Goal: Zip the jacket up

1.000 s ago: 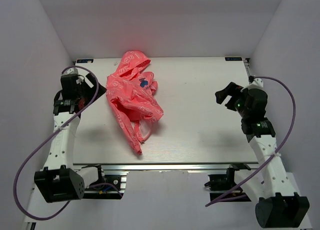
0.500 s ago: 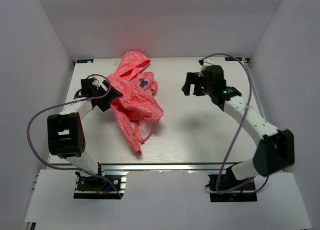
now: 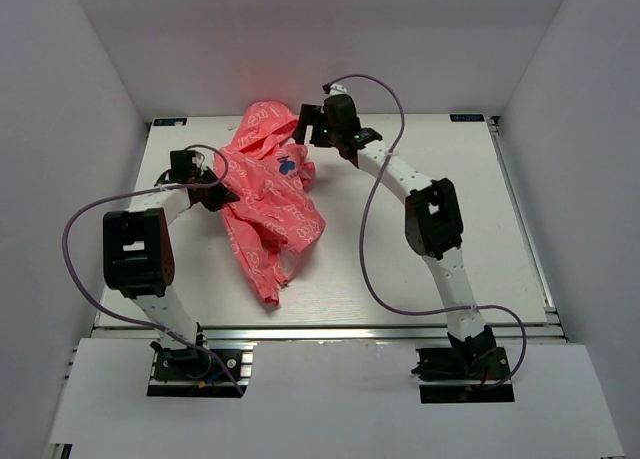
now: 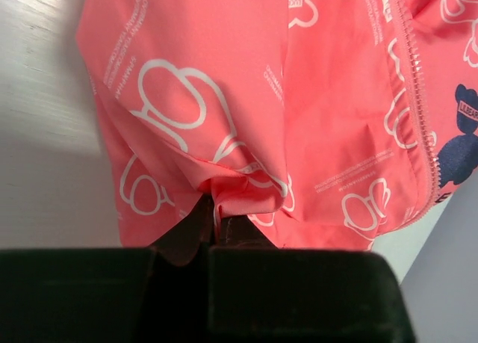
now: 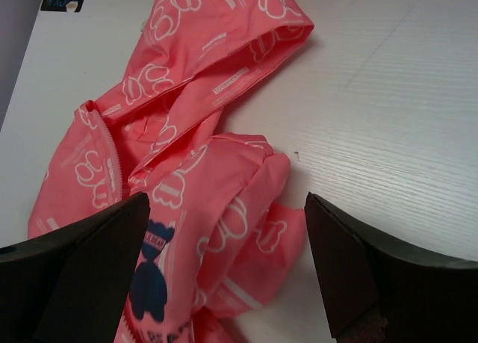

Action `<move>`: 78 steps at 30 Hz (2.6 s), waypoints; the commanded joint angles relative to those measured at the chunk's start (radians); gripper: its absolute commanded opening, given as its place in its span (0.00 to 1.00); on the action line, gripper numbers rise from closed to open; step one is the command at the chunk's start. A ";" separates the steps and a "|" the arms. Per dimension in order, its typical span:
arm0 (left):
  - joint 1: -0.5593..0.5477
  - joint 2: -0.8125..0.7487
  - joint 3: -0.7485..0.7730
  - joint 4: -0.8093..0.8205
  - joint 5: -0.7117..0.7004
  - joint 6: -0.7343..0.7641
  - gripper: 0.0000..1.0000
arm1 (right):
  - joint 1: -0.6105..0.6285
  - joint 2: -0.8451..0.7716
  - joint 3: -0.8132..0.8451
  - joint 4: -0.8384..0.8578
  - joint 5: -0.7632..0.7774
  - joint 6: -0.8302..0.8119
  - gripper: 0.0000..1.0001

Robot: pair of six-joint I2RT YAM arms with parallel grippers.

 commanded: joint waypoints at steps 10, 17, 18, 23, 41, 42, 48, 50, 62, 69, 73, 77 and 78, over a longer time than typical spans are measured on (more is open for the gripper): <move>-0.001 0.007 0.166 -0.154 -0.134 0.153 0.00 | 0.009 0.210 0.171 0.133 -0.203 0.147 0.00; -0.007 -0.046 0.458 -0.267 -0.132 0.311 0.00 | -0.017 -0.194 -0.021 0.193 0.138 -0.158 0.00; -0.025 -0.064 0.523 -0.275 -0.115 0.328 0.00 | -0.020 -0.242 -0.071 0.196 0.168 -0.183 0.00; -0.239 -0.167 0.691 -0.333 -0.218 0.490 0.00 | -0.015 -0.615 -0.246 0.188 0.261 -0.345 0.00; -0.410 -0.293 0.385 -0.065 -0.162 0.230 0.00 | -0.035 -1.051 -0.751 -0.008 0.545 -0.274 0.00; -0.410 -0.235 0.363 -0.098 -0.189 0.225 0.00 | -0.053 -1.018 -0.818 0.004 0.478 -0.265 0.00; -0.410 -0.067 0.349 -0.293 -0.213 0.224 0.81 | -0.101 -0.893 -1.017 -0.088 0.166 -0.099 0.84; -0.410 -0.081 0.300 -0.295 -0.202 0.227 0.98 | -0.101 -0.899 -1.063 -0.119 0.138 -0.077 0.89; -0.410 -0.251 -0.012 -0.414 -0.184 0.193 0.98 | -0.100 -1.045 -1.329 -0.260 0.069 0.108 0.89; -0.410 -0.193 -0.109 -0.303 -0.104 0.184 0.98 | -0.100 -0.968 -1.390 -0.177 0.060 0.150 0.89; -0.410 -0.080 -0.059 -0.249 -0.122 0.181 0.98 | -0.116 -0.840 -1.321 -0.087 0.118 0.134 0.89; -0.407 0.080 0.093 -0.241 -0.156 0.185 0.98 | -0.178 -0.621 -1.155 -0.053 0.173 0.113 0.78; -0.406 0.114 0.131 -0.252 -0.162 0.185 0.98 | -0.190 -0.582 -1.115 -0.047 0.179 0.083 0.69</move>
